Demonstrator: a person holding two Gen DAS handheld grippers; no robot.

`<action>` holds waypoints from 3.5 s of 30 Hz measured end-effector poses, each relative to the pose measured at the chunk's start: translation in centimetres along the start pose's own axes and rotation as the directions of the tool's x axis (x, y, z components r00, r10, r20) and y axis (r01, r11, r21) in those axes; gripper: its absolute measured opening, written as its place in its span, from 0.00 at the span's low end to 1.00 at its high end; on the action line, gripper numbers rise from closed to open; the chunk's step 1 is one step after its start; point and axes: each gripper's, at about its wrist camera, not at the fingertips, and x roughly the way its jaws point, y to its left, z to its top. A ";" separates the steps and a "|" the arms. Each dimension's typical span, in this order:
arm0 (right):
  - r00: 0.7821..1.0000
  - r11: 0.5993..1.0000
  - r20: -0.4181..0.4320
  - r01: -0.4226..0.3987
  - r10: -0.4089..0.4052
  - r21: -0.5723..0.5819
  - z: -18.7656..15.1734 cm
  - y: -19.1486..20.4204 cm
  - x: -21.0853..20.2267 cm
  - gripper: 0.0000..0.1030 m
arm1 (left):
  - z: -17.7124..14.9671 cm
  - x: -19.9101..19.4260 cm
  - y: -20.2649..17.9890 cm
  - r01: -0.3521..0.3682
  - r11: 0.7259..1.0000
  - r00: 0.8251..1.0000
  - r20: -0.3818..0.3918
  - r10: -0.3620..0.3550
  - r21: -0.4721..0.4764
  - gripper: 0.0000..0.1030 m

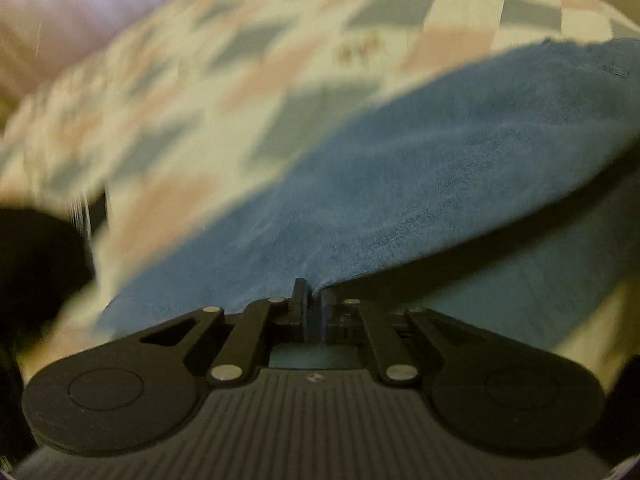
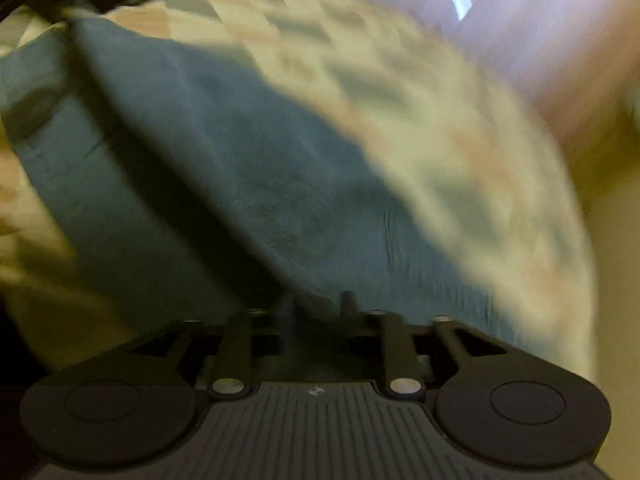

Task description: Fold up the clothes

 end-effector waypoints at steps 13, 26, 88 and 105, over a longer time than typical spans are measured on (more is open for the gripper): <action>0.977 -0.258 0.211 -0.210 -0.024 0.943 -17.0 -15.7 2.6 0.43 | -5.7 -2.5 2.2 0.119 0.749 0.993 0.057 -0.107 -0.652 0.27; 0.984 -0.302 0.151 -0.173 -0.096 0.937 -16.8 -15.5 5.2 0.43 | -17.2 1.8 15.0 0.205 0.019 0.976 0.206 0.074 -0.979 0.39; 0.998 -0.123 0.006 -0.014 -0.063 0.992 -19.0 -15.0 -0.5 0.43 | -22.2 2.2 15.9 -0.117 0.431 0.989 -0.066 0.133 -0.895 0.20; 0.991 0.399 -0.078 0.114 -0.106 0.910 -14.3 -17.4 2.3 0.06 | -1.9 1.0 -4.4 0.156 0.889 0.988 0.059 -0.145 -0.430 0.18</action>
